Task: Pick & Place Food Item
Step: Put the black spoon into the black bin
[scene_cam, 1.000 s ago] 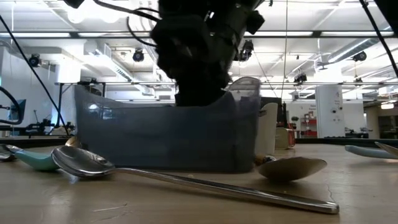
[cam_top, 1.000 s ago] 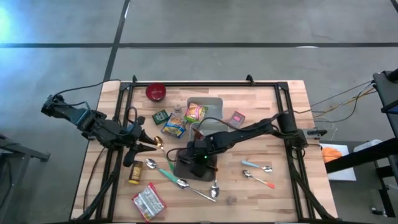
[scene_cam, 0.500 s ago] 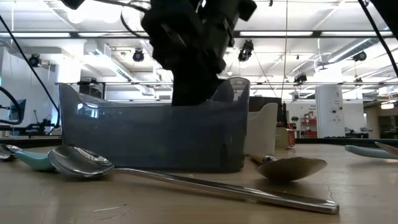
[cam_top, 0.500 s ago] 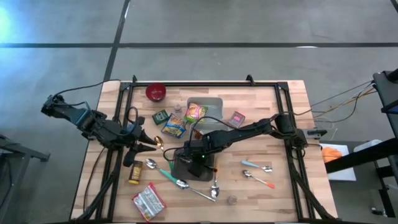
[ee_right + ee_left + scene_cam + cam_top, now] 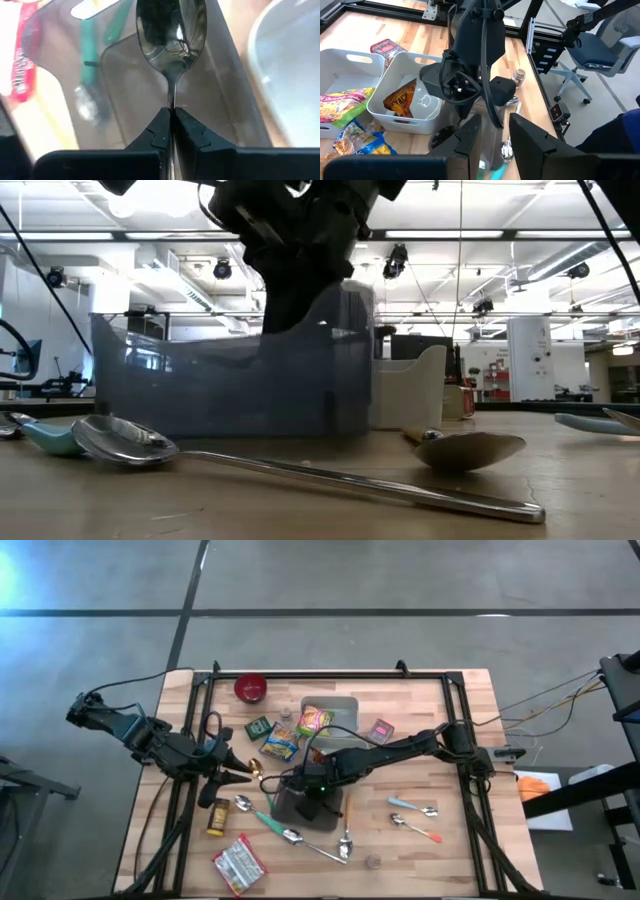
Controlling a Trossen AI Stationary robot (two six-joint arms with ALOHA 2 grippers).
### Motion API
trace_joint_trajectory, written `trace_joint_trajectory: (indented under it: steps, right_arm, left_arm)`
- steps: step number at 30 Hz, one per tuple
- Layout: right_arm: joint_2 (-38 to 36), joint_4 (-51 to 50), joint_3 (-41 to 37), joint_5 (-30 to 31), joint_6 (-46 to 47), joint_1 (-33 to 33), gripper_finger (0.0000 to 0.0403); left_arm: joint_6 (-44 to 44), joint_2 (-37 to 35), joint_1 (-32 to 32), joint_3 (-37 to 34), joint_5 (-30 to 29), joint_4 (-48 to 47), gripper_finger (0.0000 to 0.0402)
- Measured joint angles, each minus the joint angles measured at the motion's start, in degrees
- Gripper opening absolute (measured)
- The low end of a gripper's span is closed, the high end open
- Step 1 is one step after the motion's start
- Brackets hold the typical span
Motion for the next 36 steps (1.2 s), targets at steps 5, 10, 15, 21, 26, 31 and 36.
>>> trace_joint_trajectory:
  steps: [5, 10, 15, 21, 26, 31, 36]
  right_arm:
    - [0.0, 3.7, -1.9, 2.3, -2.2, 0.0, 0.0008]
    - [0.1, 11.8, -7.3, 2.0, -0.4, 0.0, 0.0008]
    - [0.0, 14.0, -9.3, 1.3, 2.3, 0.0, 0.0008]
    - [-1.2, 13.2, -6.9, 1.4, 0.7, 0.0, 0.0008]
    - [-1.6, 10.1, -5.9, 2.5, -0.9, 0.0, 0.0008]
    - [-2.4, 9.4, -5.4, 5.6, -1.4, -0.1, 0.0008]
    - [-1.9, 11.2, -5.4, 5.8, 0.8, 0.0, 0.0008]
  left_arm:
    - [0.0, 0.0, 0.0, 0.0, 0.0, 0.0, 0.0102]
    - [-1.3, 0.0, 0.0, 0.0, 0.0, 0.0, 0.0102]
    - [-1.5, 0.0, 0.0, 0.0, 0.0, 0.0, 0.0102]
    - [-1.5, 0.0, 0.0, 0.0, 0.0, 0.0, 0.0102]
    - [-1.5, 0.0, 0.0, 0.0, 0.0, -0.1, 0.0102]
    - [-1.4, 0.0, 0.0, 0.0, -0.5, -0.7, 0.0102]
    - [-1.3, 0.0, 0.0, 0.0, -0.6, -1.0, 0.0102]
